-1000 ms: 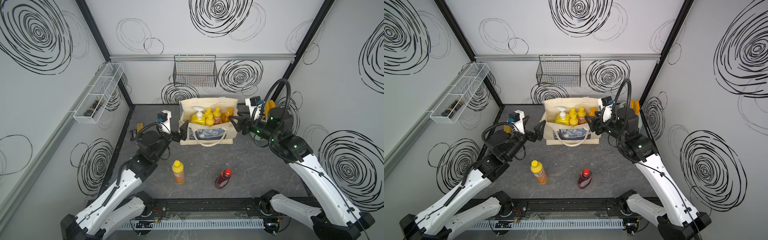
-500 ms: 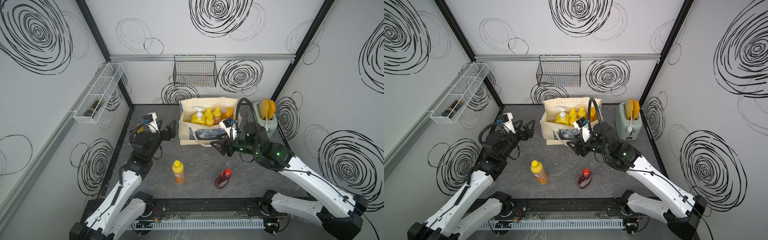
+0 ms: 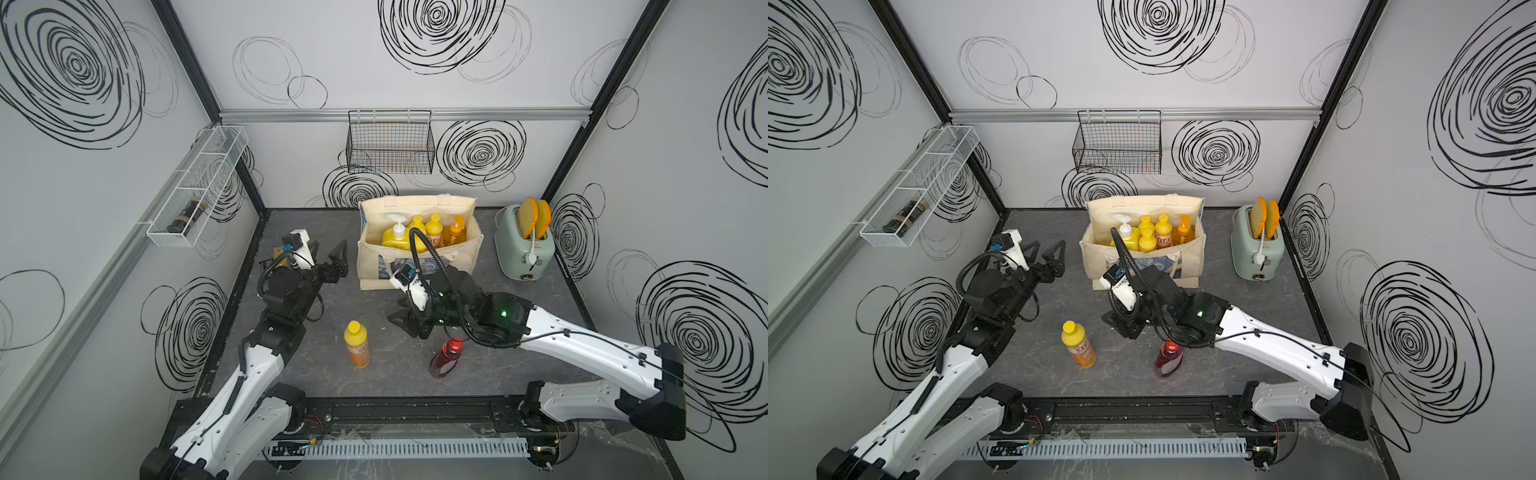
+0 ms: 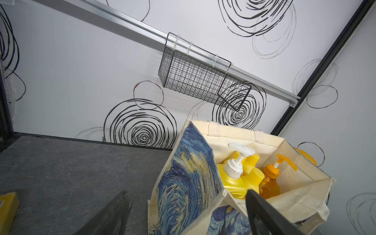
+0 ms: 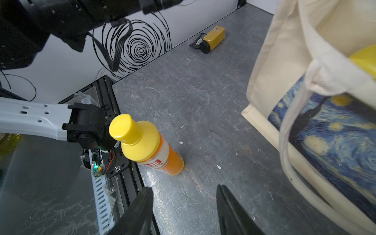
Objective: Pack dish soap into the shopping bag
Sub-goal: Pick up the bottle of dish soap at the center of the board.
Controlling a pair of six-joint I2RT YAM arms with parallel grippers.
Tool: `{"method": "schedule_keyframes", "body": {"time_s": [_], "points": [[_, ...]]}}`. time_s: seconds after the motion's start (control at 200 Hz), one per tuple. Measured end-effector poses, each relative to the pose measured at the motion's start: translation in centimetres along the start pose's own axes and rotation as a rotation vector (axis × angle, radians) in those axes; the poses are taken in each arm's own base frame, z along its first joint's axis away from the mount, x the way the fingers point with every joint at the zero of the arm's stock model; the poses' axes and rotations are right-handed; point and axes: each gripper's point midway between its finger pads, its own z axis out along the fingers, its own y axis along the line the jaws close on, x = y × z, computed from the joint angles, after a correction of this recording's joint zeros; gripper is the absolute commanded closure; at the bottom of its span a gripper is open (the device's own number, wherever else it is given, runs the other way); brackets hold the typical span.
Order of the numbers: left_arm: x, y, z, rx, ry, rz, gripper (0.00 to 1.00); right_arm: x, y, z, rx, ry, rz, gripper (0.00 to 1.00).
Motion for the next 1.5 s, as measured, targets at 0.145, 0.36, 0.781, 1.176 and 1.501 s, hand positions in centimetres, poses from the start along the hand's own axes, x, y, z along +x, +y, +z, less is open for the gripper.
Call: {"method": "schedule_keyframes", "body": {"time_s": [0.145, 0.36, 0.781, 1.176, 1.501], "points": [[0.1, 0.4, 0.2, -0.014, -0.011, 0.012, 0.06, 0.3, 1.4, 1.2, -0.033, 0.016, -0.027, 0.41], [1.0, 1.6, 0.7, -0.048, 0.004, 0.02, 0.05, -1.1, 3.7, 1.2, -0.093, -0.034, -0.065, 0.36], [1.7, 2.7, 1.2, -0.088, 0.023, 0.025, 0.04, -2.2, 5.4, 4.3, -0.14, -0.027, -0.115, 0.26], [1.7, 2.9, 1.3, -0.094, 0.025, 0.025, 0.04, -1.8, 6.1, 6.3, -0.157, 0.007, -0.142, 0.28], [1.7, 2.9, 1.3, -0.092, 0.025, 0.025, 0.03, -1.2, 6.3, 7.0, -0.147, 0.023, -0.157, 0.37]]}}
